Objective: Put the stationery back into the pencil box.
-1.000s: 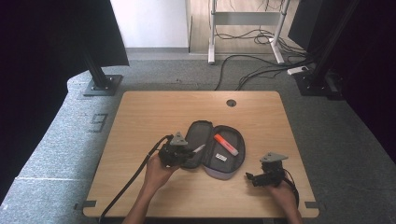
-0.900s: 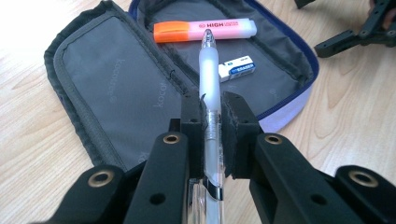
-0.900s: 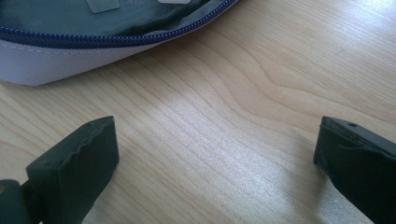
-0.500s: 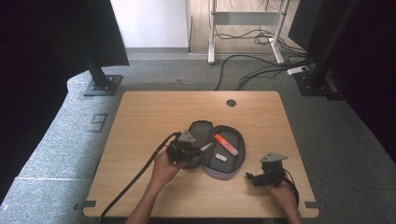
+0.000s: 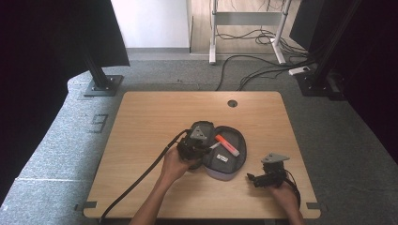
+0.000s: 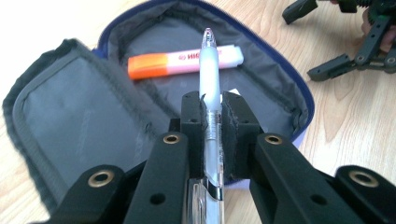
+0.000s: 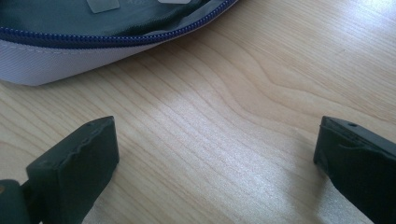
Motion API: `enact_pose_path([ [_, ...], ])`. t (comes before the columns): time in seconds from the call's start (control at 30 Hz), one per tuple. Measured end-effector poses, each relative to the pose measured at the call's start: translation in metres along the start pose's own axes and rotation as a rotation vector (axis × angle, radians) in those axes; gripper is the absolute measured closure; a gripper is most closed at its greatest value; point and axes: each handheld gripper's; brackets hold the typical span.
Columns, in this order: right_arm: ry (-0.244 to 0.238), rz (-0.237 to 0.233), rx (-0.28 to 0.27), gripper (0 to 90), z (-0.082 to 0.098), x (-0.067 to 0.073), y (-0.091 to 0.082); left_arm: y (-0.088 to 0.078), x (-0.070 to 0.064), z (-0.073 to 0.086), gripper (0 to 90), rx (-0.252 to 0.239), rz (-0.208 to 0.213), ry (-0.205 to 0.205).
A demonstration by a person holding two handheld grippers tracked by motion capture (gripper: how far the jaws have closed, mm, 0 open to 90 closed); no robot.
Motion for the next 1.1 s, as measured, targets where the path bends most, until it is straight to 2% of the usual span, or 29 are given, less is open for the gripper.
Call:
enact_pose_path([
  [0.4, -0.001, 0.000, 0.000, 0.0, 0.000, 0.000, 0.000, 0.016, -0.002, -0.019, 79.8, 0.013, 0.000, 0.028],
  [0.7, -0.001, -0.001, 0.000, 0.0, 0.000, 0.000, 0.000, 0.028, -0.003, -0.031, 79.8, 0.010, 0.010, 0.031],
  [0.83, -0.001, -0.002, 0.000, 0.0, 0.000, 0.000, 0.000, 0.036, -0.005, -0.037, 79.8, 0.024, 0.004, 0.043],
  [1.1, -0.002, -0.001, 0.000, 0.0, 0.000, 0.000, 0.000, 0.051, -0.005, -0.042, 79.8, 0.033, 0.003, 0.043],
])
Point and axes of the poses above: each handheld gripper's, and its own axes: y roughly forward along the jaws, z roughly out of its underside, x roughly to its left, and after that the axes turned 3 degrees about z, right-handed
